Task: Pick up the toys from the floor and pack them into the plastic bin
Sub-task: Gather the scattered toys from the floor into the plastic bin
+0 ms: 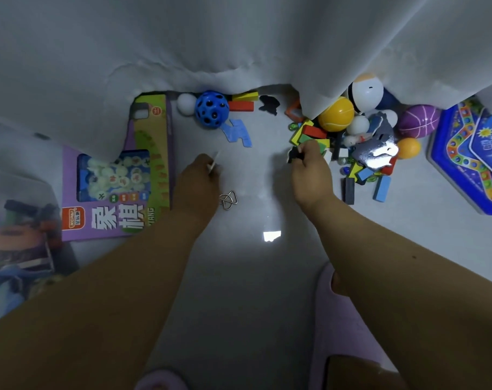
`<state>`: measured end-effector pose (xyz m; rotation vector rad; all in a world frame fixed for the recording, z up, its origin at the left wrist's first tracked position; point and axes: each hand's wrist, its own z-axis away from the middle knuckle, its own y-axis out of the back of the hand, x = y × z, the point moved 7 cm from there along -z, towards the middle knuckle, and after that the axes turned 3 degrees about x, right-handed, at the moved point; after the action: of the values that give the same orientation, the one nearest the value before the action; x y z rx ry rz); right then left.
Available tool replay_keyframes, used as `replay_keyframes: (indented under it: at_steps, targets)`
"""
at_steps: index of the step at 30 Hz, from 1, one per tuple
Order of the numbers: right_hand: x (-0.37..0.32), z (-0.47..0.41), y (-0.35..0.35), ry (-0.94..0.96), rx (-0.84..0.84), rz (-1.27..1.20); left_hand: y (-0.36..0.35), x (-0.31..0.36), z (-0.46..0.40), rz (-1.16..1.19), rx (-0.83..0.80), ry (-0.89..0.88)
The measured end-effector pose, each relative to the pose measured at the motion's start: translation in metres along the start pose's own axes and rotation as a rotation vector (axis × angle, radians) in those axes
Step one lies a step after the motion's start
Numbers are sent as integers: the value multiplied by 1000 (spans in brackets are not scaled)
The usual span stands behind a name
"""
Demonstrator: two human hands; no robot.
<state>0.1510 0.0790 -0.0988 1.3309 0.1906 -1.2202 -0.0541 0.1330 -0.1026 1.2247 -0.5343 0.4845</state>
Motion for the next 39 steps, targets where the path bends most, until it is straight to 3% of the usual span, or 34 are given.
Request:
replay_keyframes:
  at_steps: [3,8,12,17,20,22,24,27,31,35,39]
  targets:
    - [-14,23,-31,120,-181,181,13,-15,8,89,42,93]
    - [-20,54,-94,302,-389,469,7,-16,-7,26,-33,117]
    - [-24,50,-111,378,-432,679,-4,-26,-28,-77,-84,239]
    - [-19,50,-107,409,-436,612,-4,-21,-34,-155,-93,209]
    - [-22,37,-80,230,-309,336,-11,-20,-26,130,-80,298]
    - [-33,30,-65,197,-211,231,-29,-22,-8,653,-124,571]
    - [-54,30,-62,267,-222,269,-50,-10,12,1198,-279,805]
    - [-82,39,-63,416,-260,376,-58,6,22,1707,-417,887]
    - [-107,42,-38,609,-68,338,-53,9,15,1829,-424,826]
    - [-78,-14,-10,484,158,571,-48,4,14,1708,-351,837]
    - [-50,-56,-11,477,56,916,-51,-3,23,1667,-335,917]
